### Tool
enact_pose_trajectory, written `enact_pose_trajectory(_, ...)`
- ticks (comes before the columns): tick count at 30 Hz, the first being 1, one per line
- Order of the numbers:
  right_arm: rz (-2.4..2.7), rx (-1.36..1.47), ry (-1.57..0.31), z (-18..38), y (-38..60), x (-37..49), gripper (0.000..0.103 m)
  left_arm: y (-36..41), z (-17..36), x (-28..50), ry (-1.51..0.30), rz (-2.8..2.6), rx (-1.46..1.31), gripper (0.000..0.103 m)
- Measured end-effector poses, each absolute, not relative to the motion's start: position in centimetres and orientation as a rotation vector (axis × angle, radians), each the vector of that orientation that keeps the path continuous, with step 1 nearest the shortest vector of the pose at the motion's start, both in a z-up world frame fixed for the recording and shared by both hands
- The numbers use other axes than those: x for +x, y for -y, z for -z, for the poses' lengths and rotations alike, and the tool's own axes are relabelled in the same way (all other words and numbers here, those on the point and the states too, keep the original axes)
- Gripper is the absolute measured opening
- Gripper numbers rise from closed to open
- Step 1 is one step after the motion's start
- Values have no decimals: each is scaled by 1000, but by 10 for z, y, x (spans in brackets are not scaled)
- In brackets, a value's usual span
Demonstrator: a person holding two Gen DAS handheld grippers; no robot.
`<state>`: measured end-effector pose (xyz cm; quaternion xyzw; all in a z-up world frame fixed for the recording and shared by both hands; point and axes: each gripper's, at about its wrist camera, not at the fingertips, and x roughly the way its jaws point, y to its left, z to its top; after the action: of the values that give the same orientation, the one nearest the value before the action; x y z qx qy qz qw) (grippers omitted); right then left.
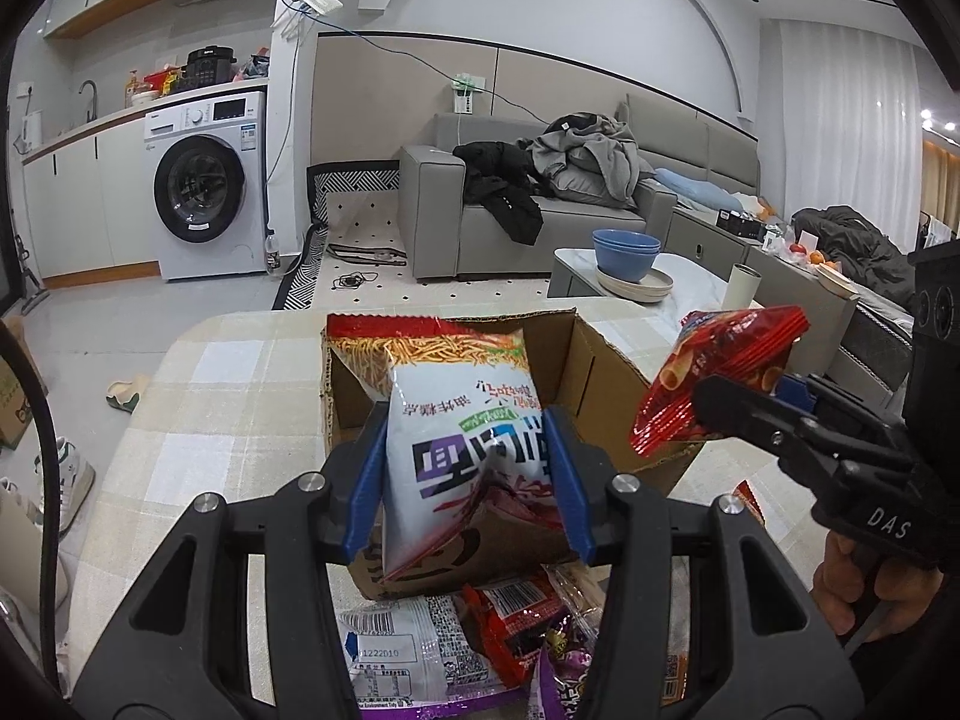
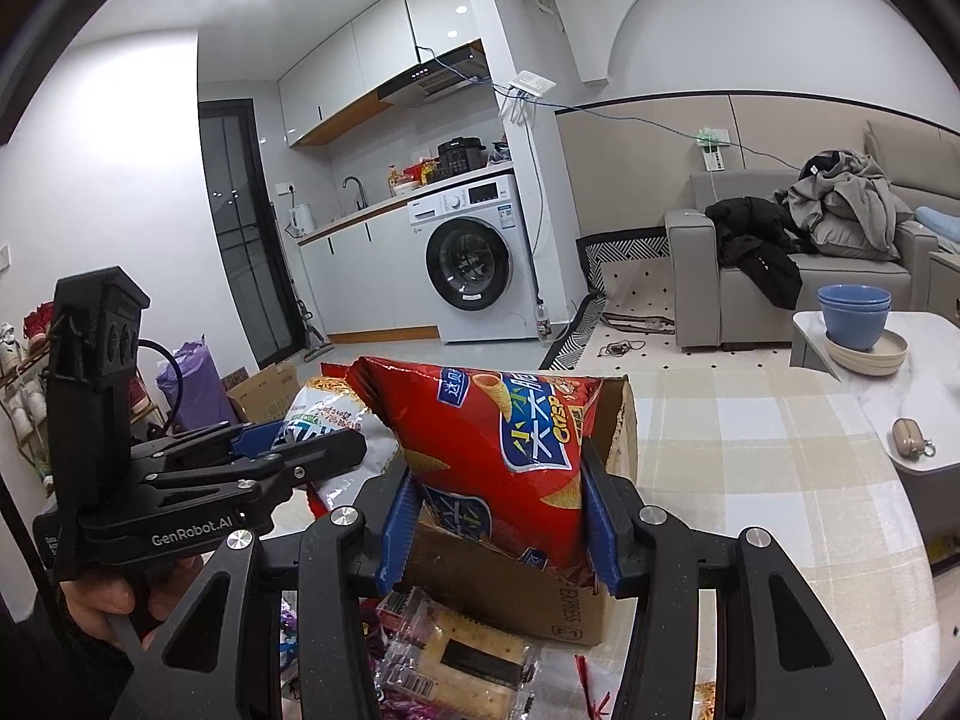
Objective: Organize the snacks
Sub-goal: 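Drop the red chip bag into the box while the left drops a white bag, then move the right gripper back to the white noodle-snack bag on the table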
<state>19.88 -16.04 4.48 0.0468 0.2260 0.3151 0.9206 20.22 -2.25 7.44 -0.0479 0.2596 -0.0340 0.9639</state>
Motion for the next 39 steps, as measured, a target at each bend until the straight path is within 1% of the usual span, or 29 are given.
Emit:
enact_pose_trajectory(4,-639,76,-465,-41,157,205,49,24,-73,209,-527,64,-91,44)
enact_pose_trajectory(21,-640,63,-509,-26,149,223,49,24,-65,233,-535,60,-79,44)
enact_pose_trajectory(23,-642,58,-522,-24,147,226,52,25,-63,239,-546,55,-79,44)
enact_pose_trajectory(25,-640,54,-522,-24,147,227,58,22,-61,241,-557,65,-92,45)
enact_pose_trajectory(26,-636,52,-516,-24,148,225,60,22,-60,242,-559,66,-95,46)
enact_pose_trajectory(27,-634,53,-512,-24,150,225,65,23,-60,243,-559,69,-96,48)
enact_pose_trajectory(28,-634,59,-508,-26,152,224,71,23,-60,243,-561,69,-94,52)
enact_pose_trajectory(29,-632,63,-507,-26,153,223,73,24,-60,243,-564,66,-88,59)
enact_pose_trajectory(30,-630,68,-505,-27,155,221,77,24,-61,242,-563,63,-82,64)
enact_pose_trajectory(32,-628,72,-507,-29,159,219,85,24,-62,239,-565,62,-71,84)
enact_pose_trajectory(33,-627,71,-511,-29,161,217,90,25,-61,236,-567,64,-62,85)
enact_pose_trajectory(36,-627,62,-531,-30,165,213,99,25,-62,225,-578,66,-32,87)
enact_pose_trajectory(37,-624,61,-538,-30,167,212,101,25,-61,220,-579,64,-24,92)
enact_pose_trajectory(38,-622,59,-549,-30,169,210,102,25,-61,216,-578,63,-20,103)
enact_pose_trajectory(39,-620,59,-562,-29,170,209,102,26,-60,210,-573,58,-19,102)
